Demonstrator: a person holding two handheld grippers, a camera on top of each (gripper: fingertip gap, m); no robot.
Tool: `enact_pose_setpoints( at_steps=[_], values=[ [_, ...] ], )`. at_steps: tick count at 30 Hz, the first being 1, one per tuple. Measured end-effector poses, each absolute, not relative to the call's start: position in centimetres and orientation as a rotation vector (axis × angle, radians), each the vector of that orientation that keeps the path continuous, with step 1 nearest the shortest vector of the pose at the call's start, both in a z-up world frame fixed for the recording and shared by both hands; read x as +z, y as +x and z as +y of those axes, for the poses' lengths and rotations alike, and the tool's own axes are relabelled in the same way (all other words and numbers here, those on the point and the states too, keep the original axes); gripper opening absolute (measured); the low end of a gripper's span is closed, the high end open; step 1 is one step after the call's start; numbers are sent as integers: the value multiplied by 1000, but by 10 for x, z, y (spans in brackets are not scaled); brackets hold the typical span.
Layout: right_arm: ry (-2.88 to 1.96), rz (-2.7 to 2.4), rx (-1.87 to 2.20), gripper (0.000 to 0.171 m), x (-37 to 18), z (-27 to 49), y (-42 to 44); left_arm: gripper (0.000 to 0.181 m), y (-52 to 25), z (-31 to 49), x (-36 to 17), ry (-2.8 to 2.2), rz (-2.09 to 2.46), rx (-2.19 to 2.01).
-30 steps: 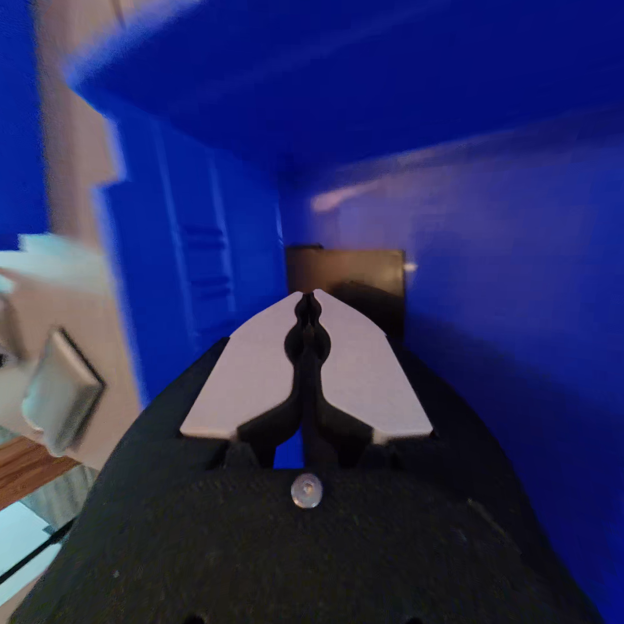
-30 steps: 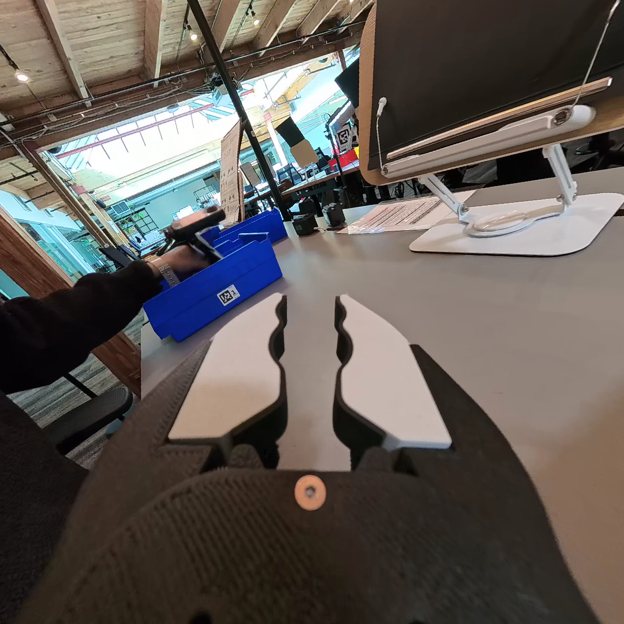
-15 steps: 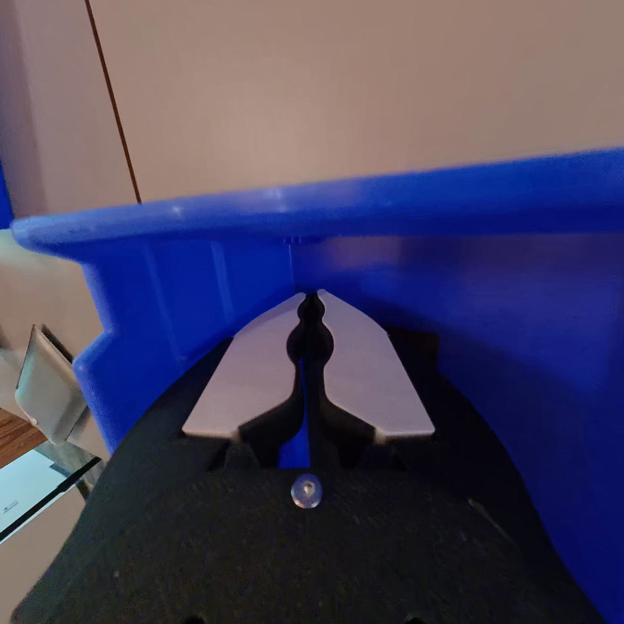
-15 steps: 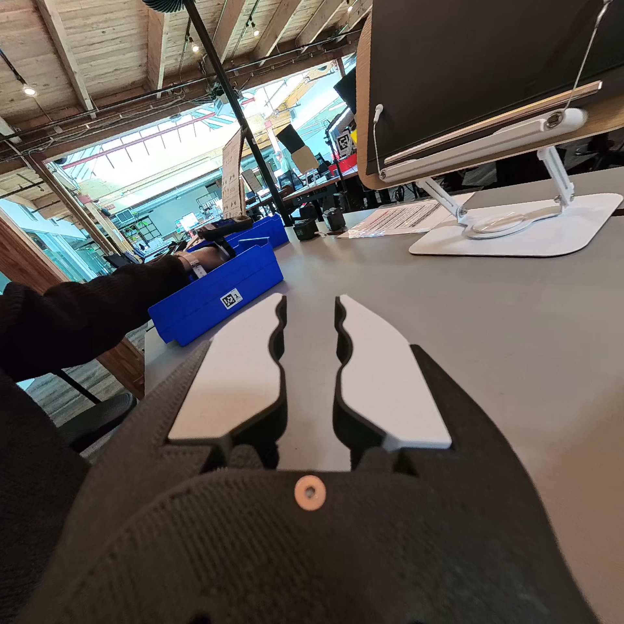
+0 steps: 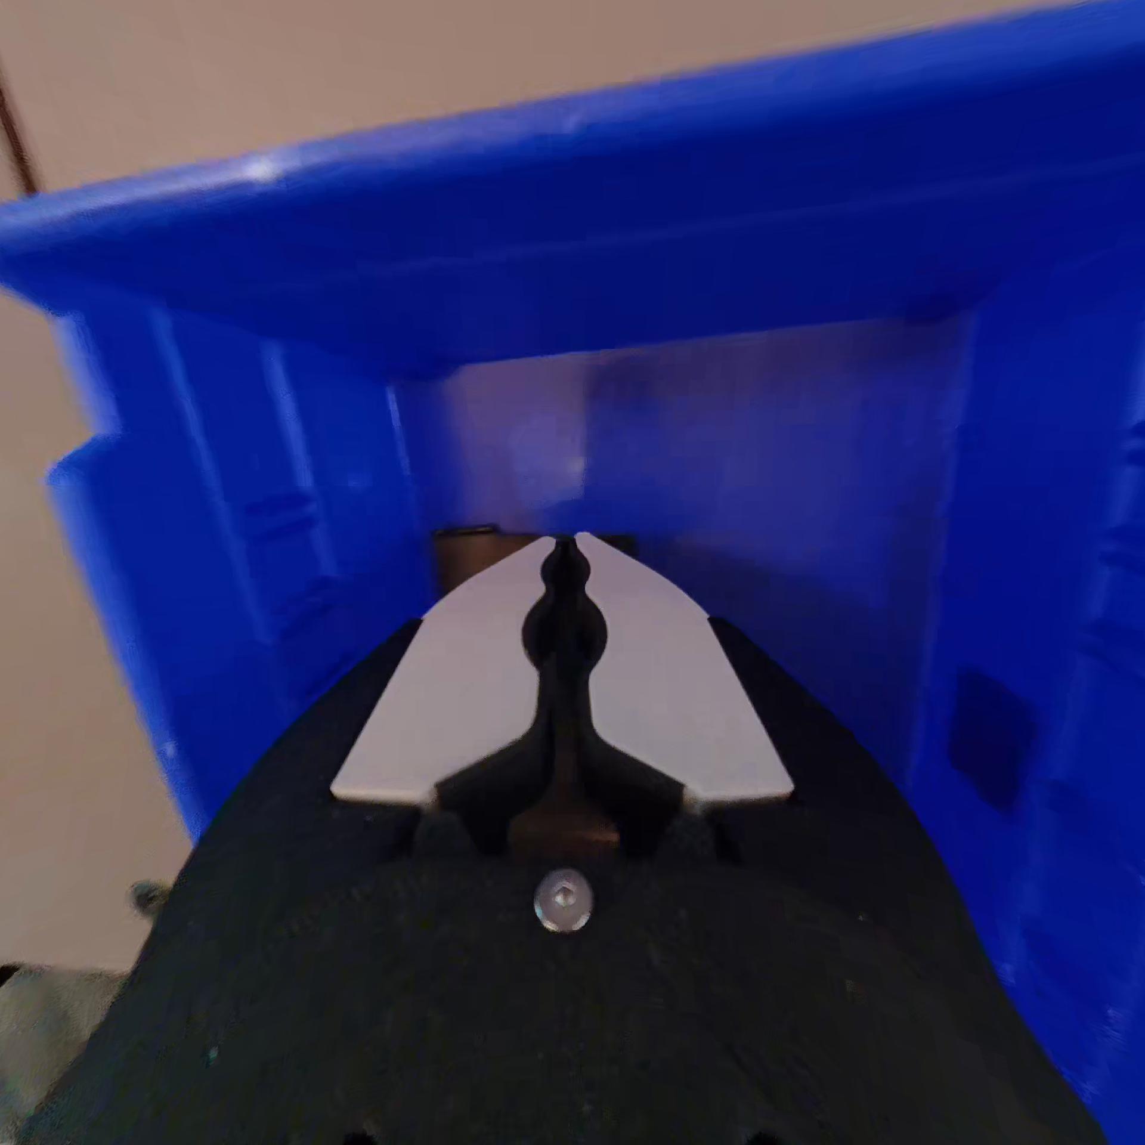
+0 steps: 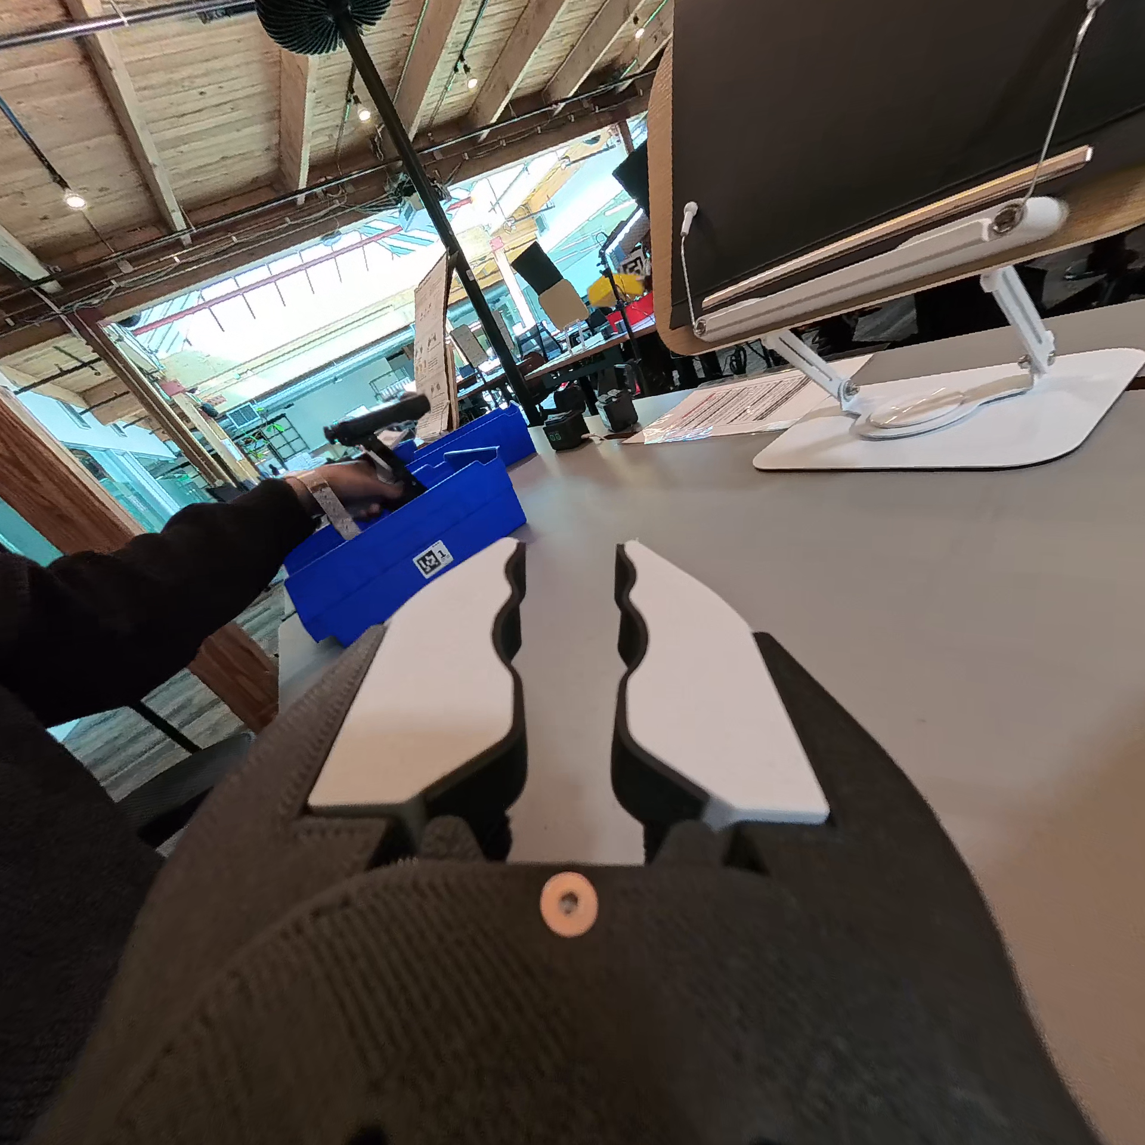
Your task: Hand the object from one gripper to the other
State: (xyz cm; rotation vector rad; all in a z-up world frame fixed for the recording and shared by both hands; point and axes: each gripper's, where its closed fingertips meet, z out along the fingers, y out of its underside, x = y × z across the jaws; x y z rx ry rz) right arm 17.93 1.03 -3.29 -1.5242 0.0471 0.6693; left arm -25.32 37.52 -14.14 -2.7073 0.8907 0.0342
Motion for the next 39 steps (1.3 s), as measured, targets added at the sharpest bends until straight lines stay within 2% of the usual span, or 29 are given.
enact_pose_setpoints(
  at_steps=[4, 12, 15, 19, 23, 29, 34, 39],
  values=[
    [-1521, 48, 688, 28, -33, 11, 176, 0, -288, 386, -145, -2587, 933, 432],
    [-1522, 28, 665, 28, -30, 8, 173, 0, -313, 381, -164, -2581, 1022, 809],
    [-1521, 29, 679, 28, -30, 9, 172, 0, -308, 376, -166, -2652, 978, 673],
    [-1516, 28, 685, 28, -29, 8, 171, 0, -267, 349, -167, -2819, 879, 20],
    [-1516, 27, 678, 28, -29, 7, 172, 0, -291, 359, -146, -2632, 896, 314],
    [-1602, -64, 695, 30, -45, 20, 146, 0, -279, 334, -101, -2456, 762, 74],
    [-1707, -372, 752, 33, -51, 55, 70, 0, -280, 307, -78, -2334, 714, -38],
    [-1676, -711, 836, 36, -11, 120, -22, 0, -302, 274, -81, -2340, 749, -106]
  ],
)
